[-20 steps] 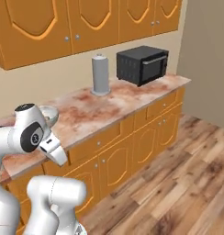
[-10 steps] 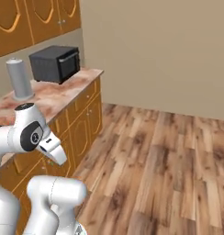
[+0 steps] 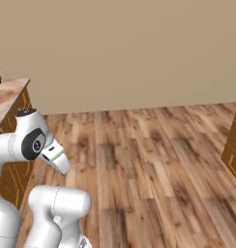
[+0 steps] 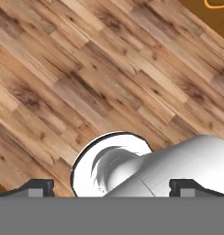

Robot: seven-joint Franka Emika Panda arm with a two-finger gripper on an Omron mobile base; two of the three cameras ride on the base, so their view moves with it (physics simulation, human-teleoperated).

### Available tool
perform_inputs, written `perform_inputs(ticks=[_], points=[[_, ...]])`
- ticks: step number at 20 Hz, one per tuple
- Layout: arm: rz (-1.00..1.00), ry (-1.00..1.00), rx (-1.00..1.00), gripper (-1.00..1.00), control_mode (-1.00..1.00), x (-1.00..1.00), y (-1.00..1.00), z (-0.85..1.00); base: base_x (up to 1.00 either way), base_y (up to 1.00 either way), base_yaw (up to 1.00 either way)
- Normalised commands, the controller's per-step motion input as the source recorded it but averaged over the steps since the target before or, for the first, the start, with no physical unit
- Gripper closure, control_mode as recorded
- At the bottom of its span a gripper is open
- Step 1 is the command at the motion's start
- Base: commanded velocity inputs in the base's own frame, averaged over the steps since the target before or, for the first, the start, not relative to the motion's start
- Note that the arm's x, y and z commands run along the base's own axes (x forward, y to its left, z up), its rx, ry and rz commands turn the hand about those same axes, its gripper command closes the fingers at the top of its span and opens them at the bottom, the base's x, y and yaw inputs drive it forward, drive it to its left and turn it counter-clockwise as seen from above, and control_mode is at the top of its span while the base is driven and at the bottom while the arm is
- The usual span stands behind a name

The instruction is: Place one of the steaks on the plate and the other in the bowl. Then place the bowl in the fridge.

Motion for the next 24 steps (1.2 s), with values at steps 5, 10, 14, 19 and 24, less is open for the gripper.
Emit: perform_inputs(ticks=[5, 10, 14, 19, 24], points=[[0.0, 0.0, 0.0, -1.0, 1.0, 0.0, 0.0, 0.0, 0.19, -0.64, -0.4], [0.0, 0.0, 0.0, -1.0, 1.0, 0.0, 0.0, 0.0, 0.05, -0.6, -0.3], [0.0, 0.0, 0.0, -1.0, 1.0, 0.0, 0.0, 0.0, 0.73, -0.91, -0.23], [0.0, 0.0, 0.0, -1.0, 1.0, 0.0, 0.0, 0.0, 0.6, -1.0, -0.43], [0.0, 0.0, 0.0, -1.0, 1.0, 0.0, 0.0, 0.0, 0.02, -0.89, -0.71]])
